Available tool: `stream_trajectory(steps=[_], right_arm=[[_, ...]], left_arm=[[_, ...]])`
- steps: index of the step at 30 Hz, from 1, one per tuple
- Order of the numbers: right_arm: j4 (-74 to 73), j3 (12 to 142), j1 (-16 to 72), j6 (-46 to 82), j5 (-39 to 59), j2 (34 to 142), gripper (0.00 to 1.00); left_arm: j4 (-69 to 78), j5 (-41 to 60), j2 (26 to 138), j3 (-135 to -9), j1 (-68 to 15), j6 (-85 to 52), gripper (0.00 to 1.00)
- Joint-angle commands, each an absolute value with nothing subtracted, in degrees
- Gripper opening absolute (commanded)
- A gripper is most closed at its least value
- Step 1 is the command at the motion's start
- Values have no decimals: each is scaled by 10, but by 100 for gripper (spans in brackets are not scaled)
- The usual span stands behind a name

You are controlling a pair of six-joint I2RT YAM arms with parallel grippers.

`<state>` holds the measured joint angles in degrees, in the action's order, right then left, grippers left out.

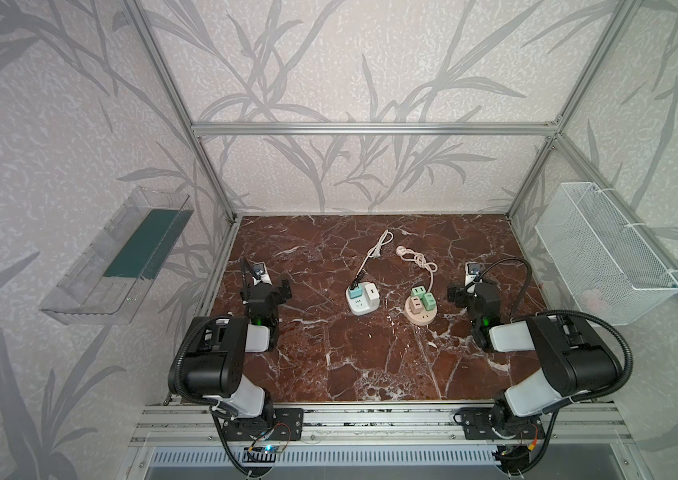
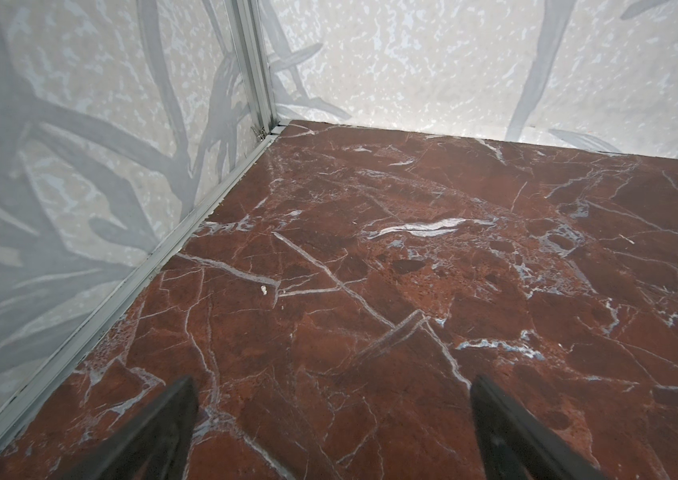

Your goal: Insert the plug

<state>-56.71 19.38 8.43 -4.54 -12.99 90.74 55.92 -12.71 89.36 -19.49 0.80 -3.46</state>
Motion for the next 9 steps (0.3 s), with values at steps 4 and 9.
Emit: stream_trajectory(steps=[4, 9], right_arm=[[-565, 215, 78, -49, -78, 912, 99], [-565, 215, 75, -47, -68, 912, 99]], left_arm=[[560, -122, 897, -206, 8, -23, 99], [560, -123, 897, -206, 8, -23, 99]])
